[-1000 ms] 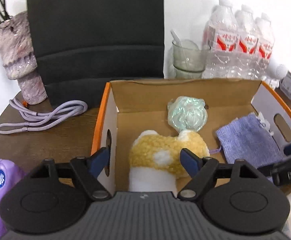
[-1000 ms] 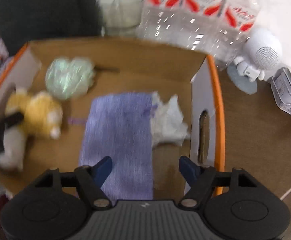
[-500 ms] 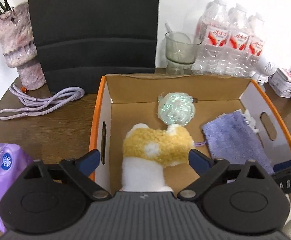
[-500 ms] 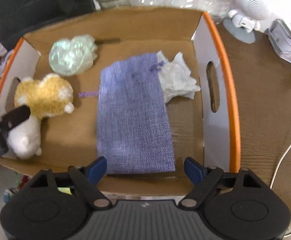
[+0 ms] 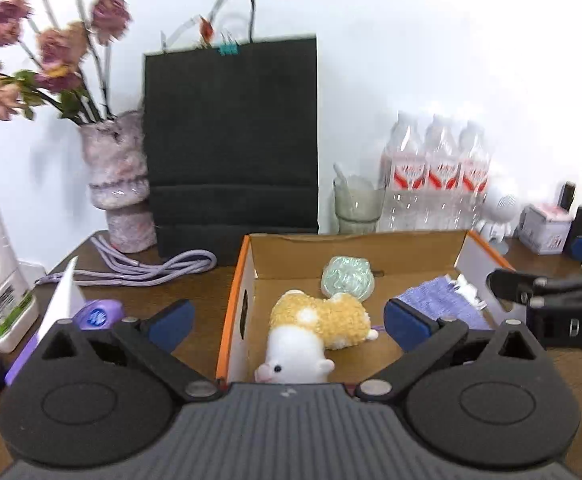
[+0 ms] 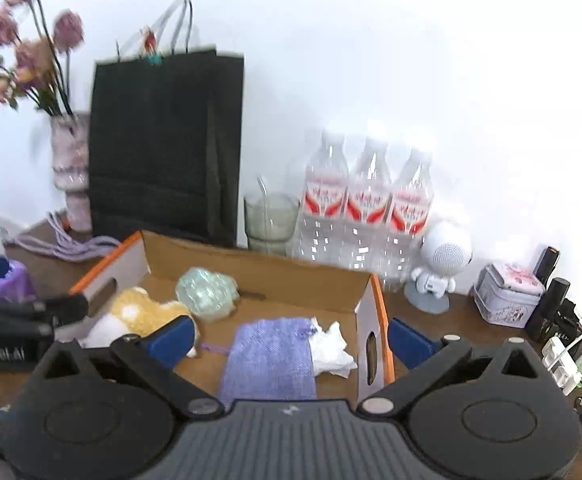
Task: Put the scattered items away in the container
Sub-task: 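Open both tools and withdraw them from the box, then grasp the black cable with the left tool while the right tool grasps the white plastic box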
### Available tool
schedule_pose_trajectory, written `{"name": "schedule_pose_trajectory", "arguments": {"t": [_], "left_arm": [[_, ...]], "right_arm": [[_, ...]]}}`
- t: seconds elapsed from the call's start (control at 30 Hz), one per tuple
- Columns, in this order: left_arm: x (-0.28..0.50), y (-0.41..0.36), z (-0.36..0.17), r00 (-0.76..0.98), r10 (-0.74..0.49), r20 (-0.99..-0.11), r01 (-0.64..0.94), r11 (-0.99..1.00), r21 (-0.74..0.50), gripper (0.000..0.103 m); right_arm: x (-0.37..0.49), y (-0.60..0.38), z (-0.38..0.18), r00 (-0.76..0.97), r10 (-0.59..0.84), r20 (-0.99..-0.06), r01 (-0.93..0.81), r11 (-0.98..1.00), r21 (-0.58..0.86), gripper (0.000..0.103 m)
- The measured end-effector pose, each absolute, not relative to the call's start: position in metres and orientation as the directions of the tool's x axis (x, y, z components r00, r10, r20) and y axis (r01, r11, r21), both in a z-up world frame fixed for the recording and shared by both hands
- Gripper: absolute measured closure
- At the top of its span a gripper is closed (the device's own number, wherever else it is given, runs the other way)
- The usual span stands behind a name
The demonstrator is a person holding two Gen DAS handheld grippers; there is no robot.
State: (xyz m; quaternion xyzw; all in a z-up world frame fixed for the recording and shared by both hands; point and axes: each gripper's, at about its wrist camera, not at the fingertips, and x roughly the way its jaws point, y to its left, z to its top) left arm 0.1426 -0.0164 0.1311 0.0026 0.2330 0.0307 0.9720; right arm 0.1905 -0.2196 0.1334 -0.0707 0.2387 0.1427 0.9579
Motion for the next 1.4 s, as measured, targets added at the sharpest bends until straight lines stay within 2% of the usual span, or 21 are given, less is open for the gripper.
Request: {"name": "schedule_pose_trajectory", "arguments": {"t": [0.13,0.27,0.4,0.47,0.6,0.77,1.0,1.2,1.27,1.3,1.4], "left_arm": [[0.088,-0.015,0.135,0.922,0.076,-0.379,-0.078,0.997,0.01,0.0],[-0.004,-0.018,0.124,0.95,0.078,-0.302,-0.071,0.997,0.035,0.0],[-0.089,-0.02,0.096,0.951,-0.004,-0.31,-0.007,0.999,-0.034,0.0],[-0.119,-0.023,0.082,0.95,-0.001,-0.311,0.001,1.0,-0.001,0.0],[-0.146,-0.026,0.068,0.946,0.03,-0.324,-0.009,0.998,0.067,0.0],[-0.138,-0.018,0.068,0.94,0.034,-0.339,-0.023,0.999,0.035,0.0],[-0.091,-0.009,0.071,0.932,0.029,-0.361,-0.01,0.998,0.056,0.0],[-0.021,-0.025,0.065,0.869,-0.146,-0.472,0.14,0.989,-0.049,0.001],[0.01,-0.036,0.06,0.84,-0.183,-0.511,0.169,0.983,-0.074,0.008],[0.025,-0.04,0.058,0.823,-0.204,-0.53,0.182,0.979,-0.094,0.014],[0.064,-0.05,0.047,0.748,-0.259,-0.612,0.213,0.966,-0.148,0.025]], "right_arm": [[0.147,-0.235,0.138,0.88,0.267,-0.392,-0.293,0.956,-0.005,0.0],[0.066,-0.245,0.131,0.912,0.242,-0.331,-0.275,0.96,-0.056,0.0],[-0.032,-0.265,0.103,0.915,0.255,-0.313,-0.265,0.964,0.009,0.0],[-0.074,-0.271,0.086,0.908,0.278,-0.313,-0.279,0.959,0.042,0.0],[-0.128,-0.271,0.059,0.91,0.252,-0.33,-0.275,0.961,-0.024,0.0],[-0.147,-0.264,0.054,0.913,0.265,-0.31,-0.293,0.955,-0.048,0.0],[-0.105,-0.262,0.064,0.92,0.235,-0.314,-0.269,0.961,-0.069,0.0],[-0.05,-0.261,0.055,0.896,0.204,-0.396,-0.245,0.968,-0.057,0.001],[-0.022,-0.259,0.055,0.885,0.191,-0.425,-0.228,0.973,-0.037,0.005],[-0.009,-0.259,0.054,0.879,0.179,-0.441,-0.214,0.976,-0.031,0.009],[0.025,-0.265,0.049,0.864,0.154,-0.479,-0.186,0.982,-0.02,0.01]]}}
